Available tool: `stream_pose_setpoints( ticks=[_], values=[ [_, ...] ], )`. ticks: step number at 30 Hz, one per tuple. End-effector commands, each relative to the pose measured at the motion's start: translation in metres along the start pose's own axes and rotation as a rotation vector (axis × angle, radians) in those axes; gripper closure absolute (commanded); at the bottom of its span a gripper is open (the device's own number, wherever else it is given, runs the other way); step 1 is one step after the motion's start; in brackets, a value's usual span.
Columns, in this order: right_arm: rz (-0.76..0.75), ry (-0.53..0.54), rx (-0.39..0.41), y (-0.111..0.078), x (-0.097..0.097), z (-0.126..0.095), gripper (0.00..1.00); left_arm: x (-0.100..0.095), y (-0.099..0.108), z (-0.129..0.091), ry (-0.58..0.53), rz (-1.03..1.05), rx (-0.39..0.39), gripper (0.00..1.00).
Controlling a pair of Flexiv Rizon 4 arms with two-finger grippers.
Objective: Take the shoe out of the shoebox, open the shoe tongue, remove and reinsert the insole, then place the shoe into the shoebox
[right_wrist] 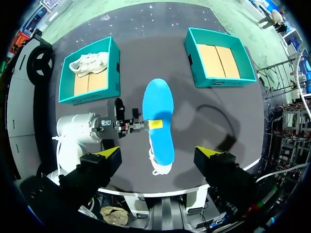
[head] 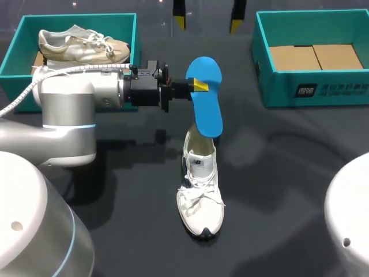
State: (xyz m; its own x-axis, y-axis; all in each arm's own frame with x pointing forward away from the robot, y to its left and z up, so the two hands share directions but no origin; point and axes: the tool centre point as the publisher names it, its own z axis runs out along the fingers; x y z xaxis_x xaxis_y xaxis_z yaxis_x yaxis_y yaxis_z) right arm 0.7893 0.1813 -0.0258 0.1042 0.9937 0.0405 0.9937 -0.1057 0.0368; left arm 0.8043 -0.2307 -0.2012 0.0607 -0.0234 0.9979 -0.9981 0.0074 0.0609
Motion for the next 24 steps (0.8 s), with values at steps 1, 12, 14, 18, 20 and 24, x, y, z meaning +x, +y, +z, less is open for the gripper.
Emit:
stream_pose_setpoints(
  ticks=[1,12,14,18,20,24],
  values=[
    [0.007,0.146,0.014,0.003,-0.017,0.007,0.0,-0.001,0.0,0.0,0.001,0.0,0.001,1.0],
    [0.049,0.389,0.018,0.003,-0.035,0.005,0.0,-0.001,0.0,0.0,0.001,0.0,0.001,1.0],
    [0.06,0.449,0.013,0.002,-0.04,0.005,0.0,-0.001,0.0,0.0,0.001,0.0,0.001,1.0],
    [0.083,0.55,0.026,0.001,-0.048,0.008,0.0,-0.001,0.0,0.0,0.001,0.0,0.001,1.0],
    [0.088,0.599,0.025,0.0,-0.05,0.01,0.0,-0.001,0.0,0.0,0.001,0.0,0.001,1.0],
    [0.078,0.682,0.038,-0.002,-0.054,0.015,0.0,-0.001,0.0,0.0,0.001,0.0,0.001,1.0]
  ],
)
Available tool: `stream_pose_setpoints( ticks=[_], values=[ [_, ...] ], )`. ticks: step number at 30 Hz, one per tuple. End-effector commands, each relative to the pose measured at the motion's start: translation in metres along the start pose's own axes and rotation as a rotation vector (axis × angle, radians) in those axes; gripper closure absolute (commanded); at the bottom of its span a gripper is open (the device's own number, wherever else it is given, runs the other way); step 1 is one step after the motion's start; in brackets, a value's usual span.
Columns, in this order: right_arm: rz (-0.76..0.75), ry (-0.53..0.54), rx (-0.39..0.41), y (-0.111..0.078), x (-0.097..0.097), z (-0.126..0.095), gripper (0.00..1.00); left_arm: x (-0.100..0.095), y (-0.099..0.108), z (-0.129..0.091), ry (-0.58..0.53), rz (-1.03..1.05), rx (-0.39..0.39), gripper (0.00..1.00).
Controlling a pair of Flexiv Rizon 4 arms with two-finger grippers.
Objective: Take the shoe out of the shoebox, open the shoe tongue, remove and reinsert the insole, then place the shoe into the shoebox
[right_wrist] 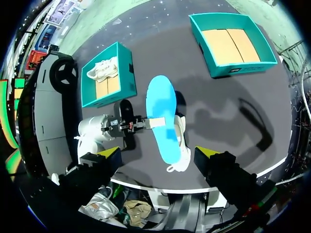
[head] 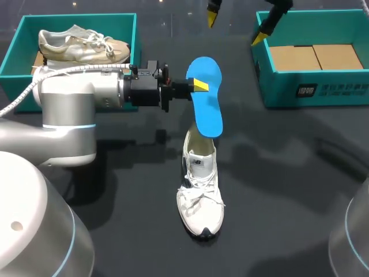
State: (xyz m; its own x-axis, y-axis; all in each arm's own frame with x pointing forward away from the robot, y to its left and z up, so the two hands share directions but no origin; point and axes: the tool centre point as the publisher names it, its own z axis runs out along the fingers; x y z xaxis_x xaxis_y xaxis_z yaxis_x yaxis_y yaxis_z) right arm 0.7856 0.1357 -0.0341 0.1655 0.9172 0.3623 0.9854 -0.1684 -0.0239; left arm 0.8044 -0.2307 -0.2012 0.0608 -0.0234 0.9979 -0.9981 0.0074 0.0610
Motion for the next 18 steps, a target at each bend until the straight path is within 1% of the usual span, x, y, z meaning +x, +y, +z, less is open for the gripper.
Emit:
stream_pose_setpoints(
  ticks=[1,8,13,18],
  values=[
    [-0.008,0.371,0.013,-0.002,-0.012,0.007,0.0,0.0,0.0,0.0,0.001,0.0,0.001,1.0],
    [-0.022,0.528,0.027,-0.004,-0.024,0.012,0.0,0.0,0.0,0.0,0.001,0.0,0.001,1.0],
    [-0.02,0.584,0.022,-0.004,-0.031,0.016,0.0,0.0,0.0,0.0,0.001,0.0,0.001,1.0],
    [-0.016,0.676,0.018,-0.005,-0.04,0.025,0.0,0.0,0.0,0.0,0.001,0.0,0.001,1.0]
  ],
)
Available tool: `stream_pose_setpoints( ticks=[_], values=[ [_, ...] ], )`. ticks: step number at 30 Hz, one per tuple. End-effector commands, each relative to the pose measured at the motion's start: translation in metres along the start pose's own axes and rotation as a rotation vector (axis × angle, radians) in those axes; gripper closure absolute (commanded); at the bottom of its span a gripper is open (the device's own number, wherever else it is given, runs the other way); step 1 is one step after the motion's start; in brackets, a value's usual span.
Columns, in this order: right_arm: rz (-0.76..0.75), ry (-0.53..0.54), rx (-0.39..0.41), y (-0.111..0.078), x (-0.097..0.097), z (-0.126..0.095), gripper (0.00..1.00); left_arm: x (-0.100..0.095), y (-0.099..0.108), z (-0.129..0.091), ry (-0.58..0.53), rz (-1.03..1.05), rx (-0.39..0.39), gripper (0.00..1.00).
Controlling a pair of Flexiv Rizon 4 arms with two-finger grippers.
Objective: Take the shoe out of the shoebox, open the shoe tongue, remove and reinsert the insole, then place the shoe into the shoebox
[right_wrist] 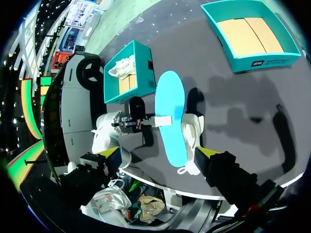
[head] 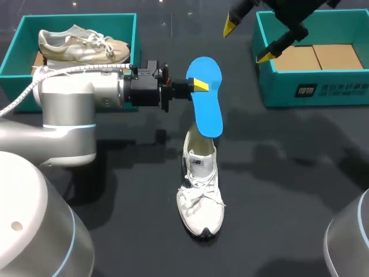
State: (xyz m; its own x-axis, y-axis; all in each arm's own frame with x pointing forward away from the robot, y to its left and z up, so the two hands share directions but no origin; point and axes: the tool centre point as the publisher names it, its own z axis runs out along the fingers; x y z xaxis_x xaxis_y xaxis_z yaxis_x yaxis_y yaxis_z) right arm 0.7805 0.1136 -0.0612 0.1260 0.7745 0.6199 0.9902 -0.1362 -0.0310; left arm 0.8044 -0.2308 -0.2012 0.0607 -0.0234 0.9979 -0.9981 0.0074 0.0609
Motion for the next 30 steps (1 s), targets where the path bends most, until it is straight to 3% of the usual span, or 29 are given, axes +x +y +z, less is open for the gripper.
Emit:
stream_pose_setpoints(
  ticks=[1,15,30],
  values=[
    [0.008,0.394,-0.011,-0.005,-0.014,0.007,0.0,0.0,0.0,0.0,0.001,0.0,0.001,1.0],
    [0.013,0.558,-0.008,-0.007,-0.032,0.02,0.0,0.0,0.0,0.0,0.001,0.0,0.001,1.0],
    [0.039,0.616,-0.028,-0.004,-0.04,0.031,0.0,0.0,-0.001,0.0,0.007,0.01,0.008,1.0]
  ],
)
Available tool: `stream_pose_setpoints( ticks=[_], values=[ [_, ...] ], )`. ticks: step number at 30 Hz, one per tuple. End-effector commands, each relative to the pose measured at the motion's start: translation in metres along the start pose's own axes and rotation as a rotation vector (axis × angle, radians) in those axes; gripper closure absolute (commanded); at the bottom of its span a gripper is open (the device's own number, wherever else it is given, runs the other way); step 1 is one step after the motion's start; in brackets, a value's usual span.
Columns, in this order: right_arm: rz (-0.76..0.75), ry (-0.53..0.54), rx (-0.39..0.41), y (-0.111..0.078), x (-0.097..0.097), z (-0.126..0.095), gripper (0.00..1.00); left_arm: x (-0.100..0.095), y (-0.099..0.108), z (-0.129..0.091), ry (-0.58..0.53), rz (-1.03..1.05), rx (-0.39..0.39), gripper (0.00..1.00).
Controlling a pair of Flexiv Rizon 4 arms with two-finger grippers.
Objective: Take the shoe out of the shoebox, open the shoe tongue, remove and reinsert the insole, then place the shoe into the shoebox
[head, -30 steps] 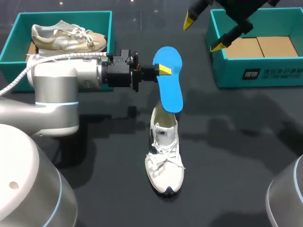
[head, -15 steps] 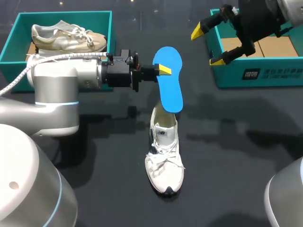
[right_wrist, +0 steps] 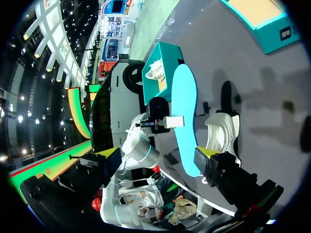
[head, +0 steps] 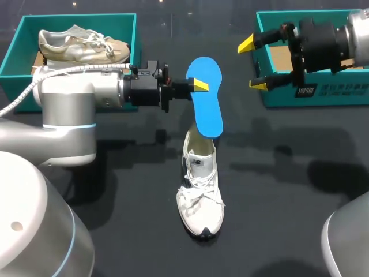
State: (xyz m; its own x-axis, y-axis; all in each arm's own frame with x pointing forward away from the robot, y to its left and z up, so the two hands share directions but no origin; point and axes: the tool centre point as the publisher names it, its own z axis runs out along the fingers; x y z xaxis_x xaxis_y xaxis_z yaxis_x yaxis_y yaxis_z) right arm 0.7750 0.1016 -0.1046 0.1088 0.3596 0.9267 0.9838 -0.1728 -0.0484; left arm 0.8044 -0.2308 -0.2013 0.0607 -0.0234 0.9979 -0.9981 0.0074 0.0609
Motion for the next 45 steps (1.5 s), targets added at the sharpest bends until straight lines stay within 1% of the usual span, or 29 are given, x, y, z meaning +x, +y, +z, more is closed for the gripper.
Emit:
stream_pose_setpoints(
  ticks=[1,6,14,17,19,24,28,35,40,42,45],
  values=[
    [0.001,0.099,-0.007,-0.001,-0.006,0.003,0.0,0.0,-0.001,-0.001,0.012,0.017,0.014,1.0],
    [-0.006,0.144,-0.013,-0.001,-0.011,0.004,0.0,0.005,-0.005,-0.004,0.031,0.059,0.014,1.0],
    [-0.019,0.212,-0.014,0.001,-0.018,0.004,0.0,0.018,-0.008,-0.013,0.045,0.186,0.018,1.0],
    [-0.022,0.235,-0.017,0.001,-0.019,0.004,0.0,0.025,-0.006,-0.018,0.039,0.306,0.041,1.0],
    [-0.023,0.247,-0.017,0.001,-0.02,0.005,0.0,0.029,-0.002,-0.022,0.047,0.409,0.039,1.0],
    [-0.022,0.273,-0.019,0.0,-0.022,0.007,0.0,0.034,0.004,-0.025,0.023,0.625,0.032,1.0],
    [-0.019,0.283,-0.018,0.001,-0.021,0.009,0.0,0.038,0.005,-0.026,0.014,0.72,0.029,1.0],
    [-0.019,0.283,-0.018,0.001,-0.021,0.009,0.0,0.051,0.009,-0.03,0.008,0.887,0.034,1.0],
    [-0.019,0.283,-0.018,0.001,-0.021,0.009,0.0,0.057,0.011,-0.033,-0.019,1.006,0.052,1.0],
    [-0.019,0.283,-0.018,0.001,-0.021,0.009,0.0,0.058,0.011,-0.034,-0.034,1.063,0.071,1.0],
    [-0.019,0.283,-0.018,0.001,-0.021,0.009,0.0,0.062,0.013,-0.035,-0.049,1.165,0.073,1.0]
  ],
)
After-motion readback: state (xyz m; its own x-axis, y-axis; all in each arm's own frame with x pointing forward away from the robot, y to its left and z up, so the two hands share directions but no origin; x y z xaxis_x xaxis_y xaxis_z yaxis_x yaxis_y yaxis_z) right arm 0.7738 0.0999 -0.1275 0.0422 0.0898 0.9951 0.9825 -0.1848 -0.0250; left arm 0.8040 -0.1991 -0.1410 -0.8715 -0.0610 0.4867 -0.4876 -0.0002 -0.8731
